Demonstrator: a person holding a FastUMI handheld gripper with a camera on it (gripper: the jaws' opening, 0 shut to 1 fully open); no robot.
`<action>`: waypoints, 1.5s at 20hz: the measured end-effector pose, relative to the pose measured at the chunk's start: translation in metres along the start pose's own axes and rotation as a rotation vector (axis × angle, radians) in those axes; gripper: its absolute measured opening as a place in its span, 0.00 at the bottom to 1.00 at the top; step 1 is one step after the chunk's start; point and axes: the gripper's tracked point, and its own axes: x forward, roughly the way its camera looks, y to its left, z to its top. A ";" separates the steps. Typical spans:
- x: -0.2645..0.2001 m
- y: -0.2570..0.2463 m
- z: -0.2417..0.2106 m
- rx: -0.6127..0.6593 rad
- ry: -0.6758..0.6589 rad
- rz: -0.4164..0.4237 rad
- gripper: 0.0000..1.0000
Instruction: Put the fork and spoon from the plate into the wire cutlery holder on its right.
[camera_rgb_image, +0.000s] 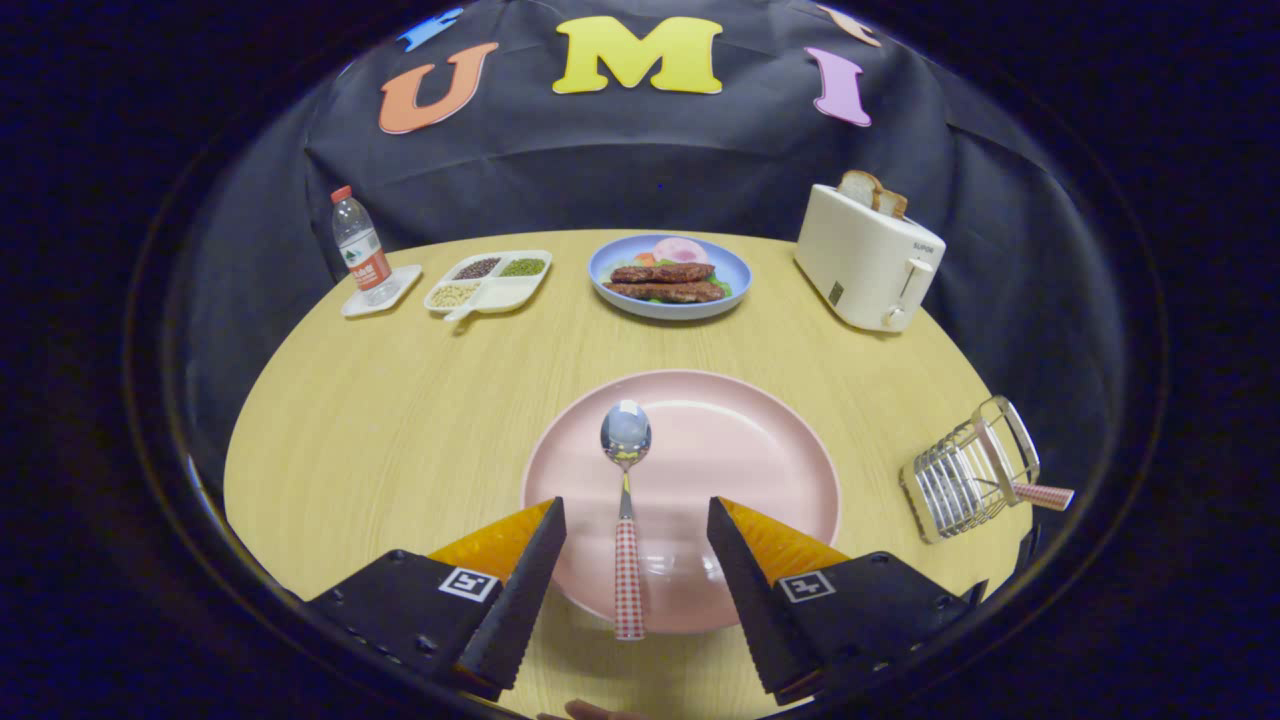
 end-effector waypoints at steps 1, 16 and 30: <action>0.006 0.000 -0.002 0.005 0.011 0.001 0.86; 0.017 0.001 -0.022 0.053 0.113 -0.002 0.08; -0.042 -0.046 -0.010 0.013 0.196 0.068 0.03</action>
